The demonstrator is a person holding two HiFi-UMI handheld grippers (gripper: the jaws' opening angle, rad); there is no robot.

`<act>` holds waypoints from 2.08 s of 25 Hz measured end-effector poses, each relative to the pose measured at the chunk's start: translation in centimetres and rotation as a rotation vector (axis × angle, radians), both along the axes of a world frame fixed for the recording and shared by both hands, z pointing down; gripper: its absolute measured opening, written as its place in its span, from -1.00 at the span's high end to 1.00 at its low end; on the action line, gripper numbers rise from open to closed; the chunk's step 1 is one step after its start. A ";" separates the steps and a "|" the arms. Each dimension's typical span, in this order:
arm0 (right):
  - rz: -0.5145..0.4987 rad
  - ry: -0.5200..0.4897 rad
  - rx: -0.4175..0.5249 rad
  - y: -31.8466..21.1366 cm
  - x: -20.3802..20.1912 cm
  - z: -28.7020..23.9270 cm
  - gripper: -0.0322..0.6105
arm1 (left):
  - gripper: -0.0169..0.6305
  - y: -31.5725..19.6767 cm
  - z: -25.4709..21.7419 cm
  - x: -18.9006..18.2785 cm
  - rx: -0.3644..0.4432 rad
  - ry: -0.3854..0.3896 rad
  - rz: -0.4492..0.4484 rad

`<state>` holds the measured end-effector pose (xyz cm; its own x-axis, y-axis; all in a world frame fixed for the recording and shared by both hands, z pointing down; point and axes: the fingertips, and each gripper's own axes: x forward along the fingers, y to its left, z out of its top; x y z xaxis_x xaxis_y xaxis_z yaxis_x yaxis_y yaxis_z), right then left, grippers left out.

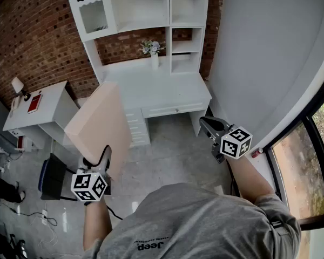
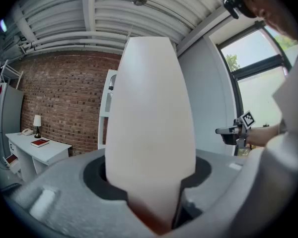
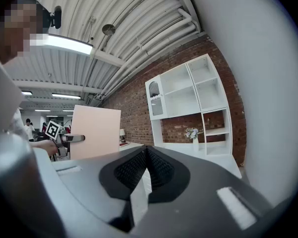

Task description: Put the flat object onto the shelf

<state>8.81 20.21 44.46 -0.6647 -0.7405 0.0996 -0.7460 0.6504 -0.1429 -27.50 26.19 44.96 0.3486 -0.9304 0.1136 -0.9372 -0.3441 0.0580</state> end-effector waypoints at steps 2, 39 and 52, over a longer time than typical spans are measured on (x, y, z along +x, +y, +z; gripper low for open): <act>-0.001 0.000 0.000 0.1 -0.1 0.0 0.88 | 0.13 0.0 0.0 0.0 0.001 0.001 0.003; -0.080 -0.028 0.012 -5.2 11.4 -0.1 0.87 | 0.13 -5.7 0.1 14.0 -0.022 0.018 -0.009; 0.017 0.000 0.055 -22.3 2.8 -0.8 0.87 | 0.13 -26.6 0.1 6.1 0.026 0.009 0.134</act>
<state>11.59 -2.05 43.71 -0.6521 -0.7559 0.0581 -0.7569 0.6447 -0.1069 -21.43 -0.44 45.08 0.4708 -0.8781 0.0858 -0.8822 -0.4676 0.0557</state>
